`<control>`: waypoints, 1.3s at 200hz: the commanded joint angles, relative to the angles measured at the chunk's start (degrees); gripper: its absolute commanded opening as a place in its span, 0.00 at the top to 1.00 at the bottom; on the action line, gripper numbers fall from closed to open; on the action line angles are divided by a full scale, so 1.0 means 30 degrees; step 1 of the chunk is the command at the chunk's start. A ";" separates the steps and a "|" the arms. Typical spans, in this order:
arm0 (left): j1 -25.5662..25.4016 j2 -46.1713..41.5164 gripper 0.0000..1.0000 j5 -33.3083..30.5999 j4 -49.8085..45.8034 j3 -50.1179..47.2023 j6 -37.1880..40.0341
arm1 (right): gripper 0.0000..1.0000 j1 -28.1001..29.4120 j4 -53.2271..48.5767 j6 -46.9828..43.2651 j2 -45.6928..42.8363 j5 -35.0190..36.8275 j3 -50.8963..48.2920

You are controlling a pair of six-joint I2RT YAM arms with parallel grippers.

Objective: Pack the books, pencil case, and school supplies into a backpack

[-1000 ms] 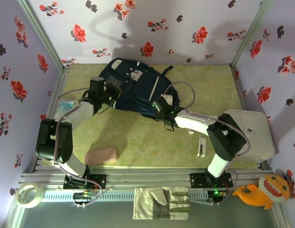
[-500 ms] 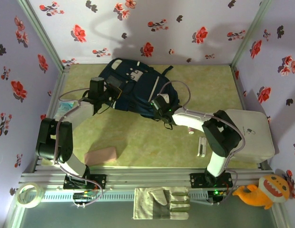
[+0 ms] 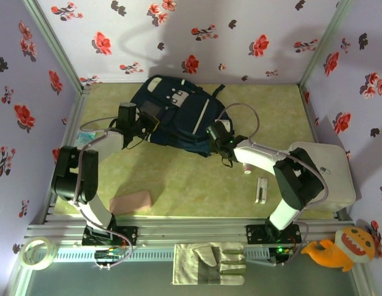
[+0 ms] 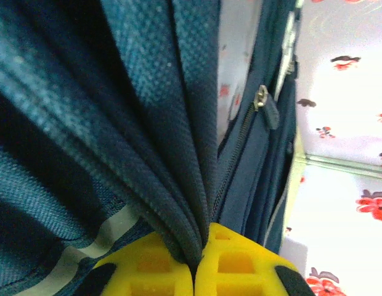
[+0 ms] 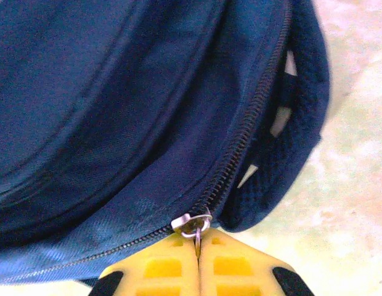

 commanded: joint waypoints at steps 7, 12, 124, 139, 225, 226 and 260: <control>-0.0044 0.1843 1.00 0.1611 -0.0313 0.1759 0.2161 | 1.00 0.1334 -0.0648 -0.1060 -0.1120 -0.2827 -0.0671; -0.0030 0.2154 1.00 0.1630 -0.0659 0.2115 0.2568 | 1.00 0.1678 -0.0690 -0.1039 -0.1099 -0.2986 -0.0651; 0.0465 0.3037 0.44 -0.2310 -0.5013 0.4875 0.5981 | 1.00 0.3776 0.3895 0.0859 0.1874 -0.6630 0.2554; 0.0772 0.2035 0.40 -0.2282 -0.5059 0.3643 0.5720 | 1.00 0.3784 0.4140 0.0839 0.2431 -0.6815 0.3111; 0.0551 -0.1537 0.27 0.1168 -0.2616 -0.2174 0.1908 | 1.00 0.3769 0.4423 0.0850 0.5036 -0.8652 0.6086; 0.0543 -0.1541 0.27 0.1231 -0.2515 -0.2231 0.1823 | 1.00 0.3776 0.4422 0.0862 0.5060 -0.8652 0.6091; 0.0216 -0.0702 0.36 0.2301 0.0005 -0.3106 -0.0173 | 1.00 0.3776 0.4341 0.0931 0.5170 -0.8622 0.6150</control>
